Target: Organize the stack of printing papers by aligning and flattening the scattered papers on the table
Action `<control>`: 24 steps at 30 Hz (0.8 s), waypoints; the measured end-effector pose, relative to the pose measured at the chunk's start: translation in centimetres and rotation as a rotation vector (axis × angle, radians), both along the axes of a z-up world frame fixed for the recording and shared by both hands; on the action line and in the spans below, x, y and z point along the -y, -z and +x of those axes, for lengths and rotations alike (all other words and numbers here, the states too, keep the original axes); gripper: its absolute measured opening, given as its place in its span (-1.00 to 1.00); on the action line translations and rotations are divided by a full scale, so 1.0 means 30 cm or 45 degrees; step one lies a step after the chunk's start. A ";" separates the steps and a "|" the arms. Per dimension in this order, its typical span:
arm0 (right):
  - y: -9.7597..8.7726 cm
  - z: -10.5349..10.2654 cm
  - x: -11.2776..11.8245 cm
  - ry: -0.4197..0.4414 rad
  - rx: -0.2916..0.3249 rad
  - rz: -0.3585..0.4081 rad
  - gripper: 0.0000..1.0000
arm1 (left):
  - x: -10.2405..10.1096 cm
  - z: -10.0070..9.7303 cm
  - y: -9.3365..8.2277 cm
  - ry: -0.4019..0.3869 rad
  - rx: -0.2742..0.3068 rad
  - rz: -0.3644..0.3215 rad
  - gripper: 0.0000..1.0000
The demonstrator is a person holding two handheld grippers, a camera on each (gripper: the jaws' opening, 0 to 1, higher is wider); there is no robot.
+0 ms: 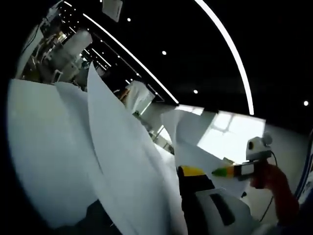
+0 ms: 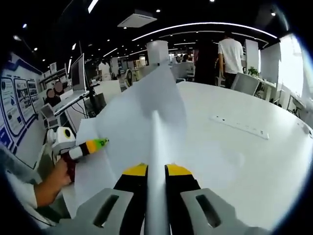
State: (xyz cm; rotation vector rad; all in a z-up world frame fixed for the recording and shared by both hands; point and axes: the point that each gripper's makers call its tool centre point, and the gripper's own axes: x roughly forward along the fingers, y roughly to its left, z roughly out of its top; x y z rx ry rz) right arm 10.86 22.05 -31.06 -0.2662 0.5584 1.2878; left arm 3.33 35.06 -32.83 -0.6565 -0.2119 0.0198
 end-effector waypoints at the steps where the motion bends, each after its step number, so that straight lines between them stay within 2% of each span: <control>1: 0.001 -0.001 -0.001 0.000 -0.002 -0.002 -0.84 | 0.000 0.000 0.000 0.000 0.001 0.000 -0.57; 24: 0.009 -0.034 -0.017 -0.009 -0.043 -0.001 -0.85 | -0.011 0.004 0.000 -0.007 0.002 -0.002 -0.57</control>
